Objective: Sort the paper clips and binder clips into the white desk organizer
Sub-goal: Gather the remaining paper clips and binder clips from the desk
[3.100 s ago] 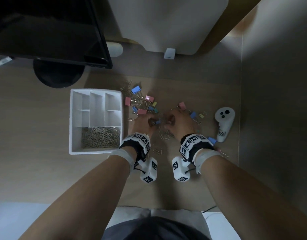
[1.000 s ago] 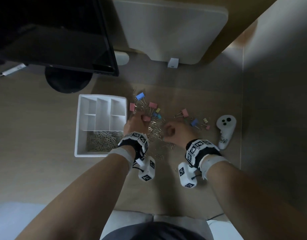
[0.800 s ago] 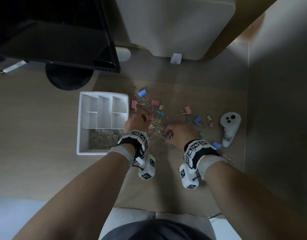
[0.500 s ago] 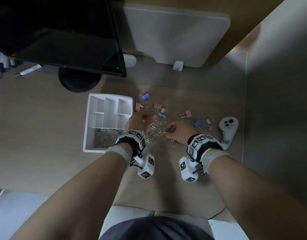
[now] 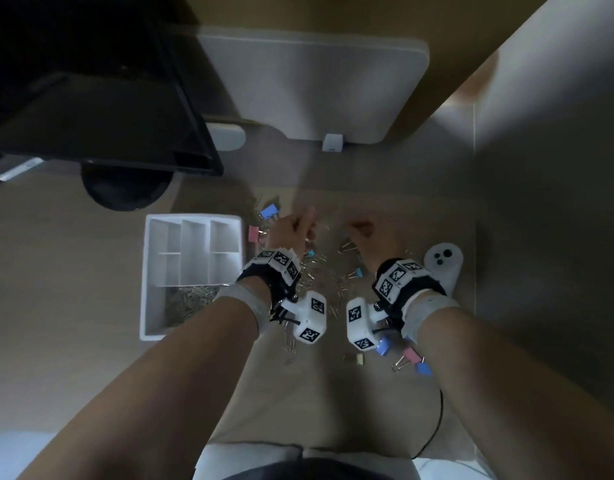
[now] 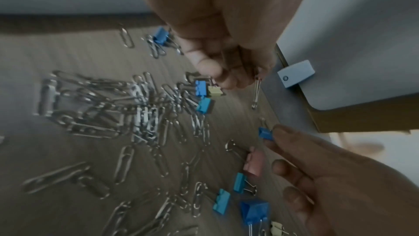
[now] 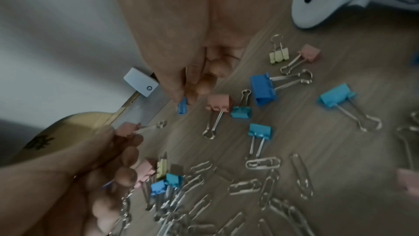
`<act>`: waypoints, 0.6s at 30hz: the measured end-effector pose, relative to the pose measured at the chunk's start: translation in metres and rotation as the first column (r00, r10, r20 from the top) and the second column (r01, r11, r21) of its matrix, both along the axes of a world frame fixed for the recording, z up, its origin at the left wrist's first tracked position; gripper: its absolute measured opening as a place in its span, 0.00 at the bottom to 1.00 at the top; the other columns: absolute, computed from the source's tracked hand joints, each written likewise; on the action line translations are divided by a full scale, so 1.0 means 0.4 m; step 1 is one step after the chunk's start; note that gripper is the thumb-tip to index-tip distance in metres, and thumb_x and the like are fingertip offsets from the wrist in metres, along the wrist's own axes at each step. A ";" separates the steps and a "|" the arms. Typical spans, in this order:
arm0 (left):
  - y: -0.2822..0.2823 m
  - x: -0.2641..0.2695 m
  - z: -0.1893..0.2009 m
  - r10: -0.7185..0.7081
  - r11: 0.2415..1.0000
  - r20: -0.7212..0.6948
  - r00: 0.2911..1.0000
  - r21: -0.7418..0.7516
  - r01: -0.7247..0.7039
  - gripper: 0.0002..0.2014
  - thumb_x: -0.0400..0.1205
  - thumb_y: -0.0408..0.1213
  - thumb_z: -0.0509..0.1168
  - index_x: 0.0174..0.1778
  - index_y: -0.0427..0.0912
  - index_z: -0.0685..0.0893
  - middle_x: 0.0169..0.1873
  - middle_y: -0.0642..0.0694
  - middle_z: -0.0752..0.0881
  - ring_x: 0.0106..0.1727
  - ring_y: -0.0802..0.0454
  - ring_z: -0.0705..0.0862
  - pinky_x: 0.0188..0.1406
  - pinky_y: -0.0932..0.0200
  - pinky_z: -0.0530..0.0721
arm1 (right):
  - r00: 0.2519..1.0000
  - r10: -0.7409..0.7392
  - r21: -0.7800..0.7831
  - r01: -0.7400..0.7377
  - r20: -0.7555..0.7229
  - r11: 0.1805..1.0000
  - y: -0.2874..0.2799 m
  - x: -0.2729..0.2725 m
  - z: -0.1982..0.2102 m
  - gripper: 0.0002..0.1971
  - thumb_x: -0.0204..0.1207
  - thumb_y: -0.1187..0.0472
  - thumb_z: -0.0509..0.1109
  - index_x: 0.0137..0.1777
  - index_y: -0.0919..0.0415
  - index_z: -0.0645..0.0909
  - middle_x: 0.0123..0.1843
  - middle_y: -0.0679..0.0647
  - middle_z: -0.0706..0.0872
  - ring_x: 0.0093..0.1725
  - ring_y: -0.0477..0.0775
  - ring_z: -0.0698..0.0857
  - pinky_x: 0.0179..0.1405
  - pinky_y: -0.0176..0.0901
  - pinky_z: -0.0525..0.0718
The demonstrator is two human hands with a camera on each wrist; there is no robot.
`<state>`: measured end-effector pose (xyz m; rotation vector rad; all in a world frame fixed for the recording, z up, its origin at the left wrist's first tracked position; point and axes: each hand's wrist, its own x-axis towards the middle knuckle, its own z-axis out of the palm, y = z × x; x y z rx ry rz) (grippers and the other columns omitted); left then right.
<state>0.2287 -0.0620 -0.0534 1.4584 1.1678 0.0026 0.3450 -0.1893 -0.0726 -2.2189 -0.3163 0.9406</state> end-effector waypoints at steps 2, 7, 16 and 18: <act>-0.003 0.027 -0.006 -0.033 0.999 0.007 0.999 0.014 0.033 0.19 0.85 0.53 0.61 0.48 0.41 0.89 0.32 0.48 0.88 0.24 0.54 0.83 0.23 0.63 0.79 | 0.997 -0.039 -0.024 0.041 0.064 0.999 0.000 0.017 0.011 0.08 0.74 0.44 0.72 0.45 0.47 0.86 0.37 0.44 0.90 0.38 0.49 0.89 0.42 0.52 0.90; 0.026 0.016 -0.007 -0.055 0.985 -0.114 0.992 0.154 0.072 0.20 0.86 0.52 0.57 0.35 0.46 0.85 0.26 0.49 0.84 0.27 0.52 0.86 0.29 0.60 0.82 | 0.950 0.108 -0.149 -0.066 0.291 0.987 0.010 0.010 0.044 0.11 0.75 0.55 0.70 0.56 0.52 0.84 0.54 0.53 0.85 0.48 0.55 0.87 0.49 0.50 0.86; 0.083 -0.124 0.013 -0.145 0.925 -0.369 0.918 0.278 0.258 0.18 0.77 0.42 0.64 0.62 0.62 0.81 0.50 0.55 0.89 0.51 0.50 0.87 0.55 0.56 0.85 | 0.811 0.572 -0.245 -0.534 0.121 0.809 0.091 -0.130 0.017 0.16 0.73 0.55 0.77 0.61 0.46 0.83 0.54 0.48 0.87 0.52 0.53 0.87 0.56 0.52 0.87; 0.085 -0.119 0.010 -0.228 0.898 -0.388 0.893 0.271 0.347 0.18 0.78 0.41 0.65 0.64 0.62 0.81 0.54 0.54 0.88 0.54 0.50 0.87 0.56 0.58 0.84 | 0.810 0.565 -0.274 -0.514 0.155 0.813 0.095 -0.138 0.009 0.17 0.74 0.54 0.76 0.62 0.43 0.81 0.54 0.49 0.89 0.52 0.55 0.88 0.53 0.55 0.88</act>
